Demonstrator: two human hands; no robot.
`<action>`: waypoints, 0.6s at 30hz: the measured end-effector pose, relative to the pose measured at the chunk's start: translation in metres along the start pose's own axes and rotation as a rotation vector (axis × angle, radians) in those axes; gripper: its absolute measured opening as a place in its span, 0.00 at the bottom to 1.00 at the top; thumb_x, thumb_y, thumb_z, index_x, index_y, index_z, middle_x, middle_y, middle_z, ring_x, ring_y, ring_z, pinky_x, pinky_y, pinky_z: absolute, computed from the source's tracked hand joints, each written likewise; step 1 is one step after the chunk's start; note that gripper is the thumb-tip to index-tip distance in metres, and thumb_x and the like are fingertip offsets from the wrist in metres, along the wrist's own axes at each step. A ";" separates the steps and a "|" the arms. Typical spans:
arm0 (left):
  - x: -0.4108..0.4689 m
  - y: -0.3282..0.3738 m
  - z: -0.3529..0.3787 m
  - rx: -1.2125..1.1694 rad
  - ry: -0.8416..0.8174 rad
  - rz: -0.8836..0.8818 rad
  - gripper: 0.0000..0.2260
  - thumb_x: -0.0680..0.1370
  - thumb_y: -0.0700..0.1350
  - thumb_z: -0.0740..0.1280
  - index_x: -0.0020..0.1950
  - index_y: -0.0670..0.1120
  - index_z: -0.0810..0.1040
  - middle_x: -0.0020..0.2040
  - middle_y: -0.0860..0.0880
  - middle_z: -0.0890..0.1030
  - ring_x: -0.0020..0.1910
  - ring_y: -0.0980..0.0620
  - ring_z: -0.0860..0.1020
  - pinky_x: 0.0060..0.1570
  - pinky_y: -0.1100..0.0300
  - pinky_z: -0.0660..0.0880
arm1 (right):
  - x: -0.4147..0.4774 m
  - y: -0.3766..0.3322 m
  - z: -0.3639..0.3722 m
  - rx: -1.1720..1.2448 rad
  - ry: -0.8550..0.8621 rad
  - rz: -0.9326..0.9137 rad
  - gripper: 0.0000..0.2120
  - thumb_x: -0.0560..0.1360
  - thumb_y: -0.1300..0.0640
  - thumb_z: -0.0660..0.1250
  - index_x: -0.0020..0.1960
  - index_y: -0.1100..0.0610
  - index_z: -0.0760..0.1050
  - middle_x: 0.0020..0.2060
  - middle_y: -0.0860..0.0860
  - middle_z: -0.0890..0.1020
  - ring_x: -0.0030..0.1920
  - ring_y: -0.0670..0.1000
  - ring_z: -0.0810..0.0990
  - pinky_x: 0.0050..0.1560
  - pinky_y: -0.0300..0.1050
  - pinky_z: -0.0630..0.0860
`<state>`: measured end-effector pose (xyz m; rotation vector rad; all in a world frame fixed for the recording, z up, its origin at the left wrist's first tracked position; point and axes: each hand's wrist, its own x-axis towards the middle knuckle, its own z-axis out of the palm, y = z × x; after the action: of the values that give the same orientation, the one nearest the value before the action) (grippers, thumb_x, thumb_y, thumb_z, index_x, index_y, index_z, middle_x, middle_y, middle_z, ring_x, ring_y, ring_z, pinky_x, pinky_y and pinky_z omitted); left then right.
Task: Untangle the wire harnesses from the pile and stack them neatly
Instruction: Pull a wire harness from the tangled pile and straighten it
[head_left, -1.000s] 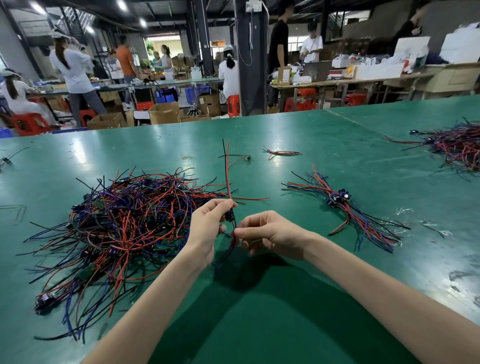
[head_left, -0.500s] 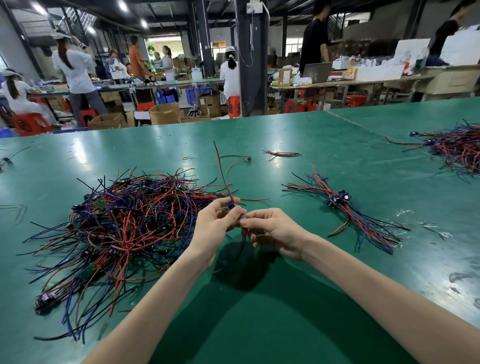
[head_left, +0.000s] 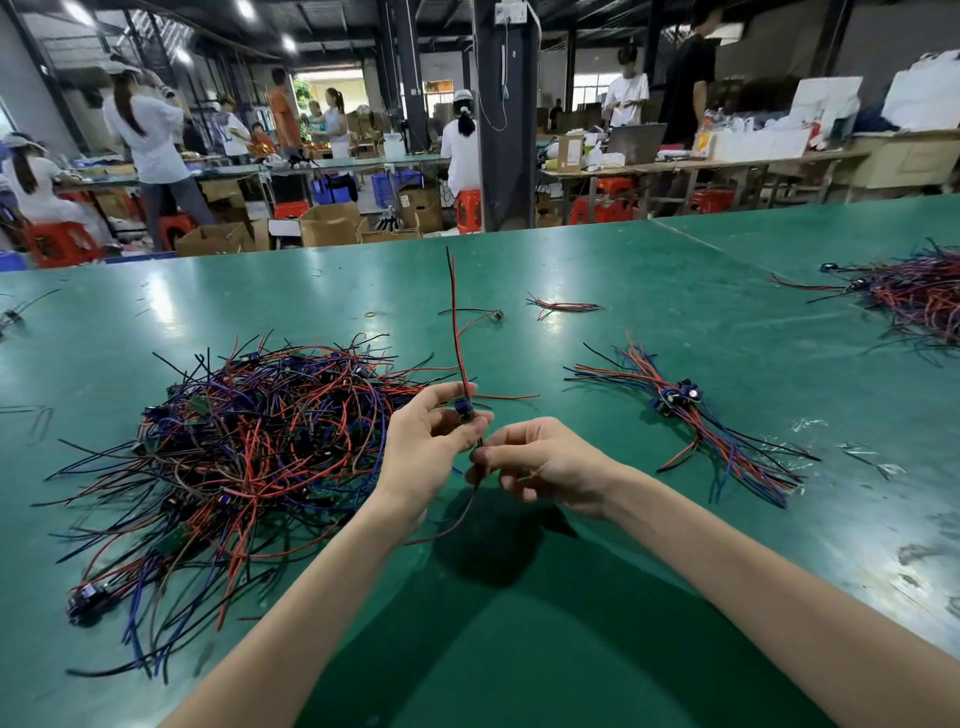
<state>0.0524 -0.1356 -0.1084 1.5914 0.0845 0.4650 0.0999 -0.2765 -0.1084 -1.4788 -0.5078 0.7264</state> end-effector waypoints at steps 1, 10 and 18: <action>0.000 0.001 0.000 -0.016 -0.001 -0.003 0.14 0.72 0.33 0.71 0.51 0.49 0.78 0.33 0.52 0.83 0.34 0.60 0.79 0.38 0.69 0.75 | -0.001 -0.001 0.000 -0.002 0.000 0.000 0.05 0.75 0.65 0.66 0.41 0.60 0.77 0.35 0.53 0.84 0.23 0.43 0.71 0.19 0.33 0.64; 0.000 0.005 -0.002 -0.130 0.007 -0.055 0.13 0.73 0.31 0.70 0.53 0.44 0.76 0.30 0.52 0.82 0.34 0.55 0.82 0.35 0.66 0.77 | 0.000 -0.001 -0.003 0.113 -0.057 0.046 0.07 0.75 0.62 0.66 0.38 0.60 0.77 0.29 0.51 0.78 0.22 0.42 0.61 0.19 0.32 0.58; 0.001 0.006 -0.005 -0.284 0.027 -0.193 0.12 0.70 0.31 0.71 0.50 0.43 0.79 0.41 0.44 0.83 0.37 0.54 0.83 0.41 0.62 0.79 | 0.000 0.004 -0.001 0.114 -0.105 0.075 0.04 0.75 0.63 0.66 0.42 0.57 0.76 0.38 0.55 0.84 0.25 0.44 0.74 0.26 0.33 0.70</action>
<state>0.0499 -0.1308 -0.1026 1.2840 0.1831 0.3320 0.1000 -0.2770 -0.1122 -1.3646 -0.4847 0.8813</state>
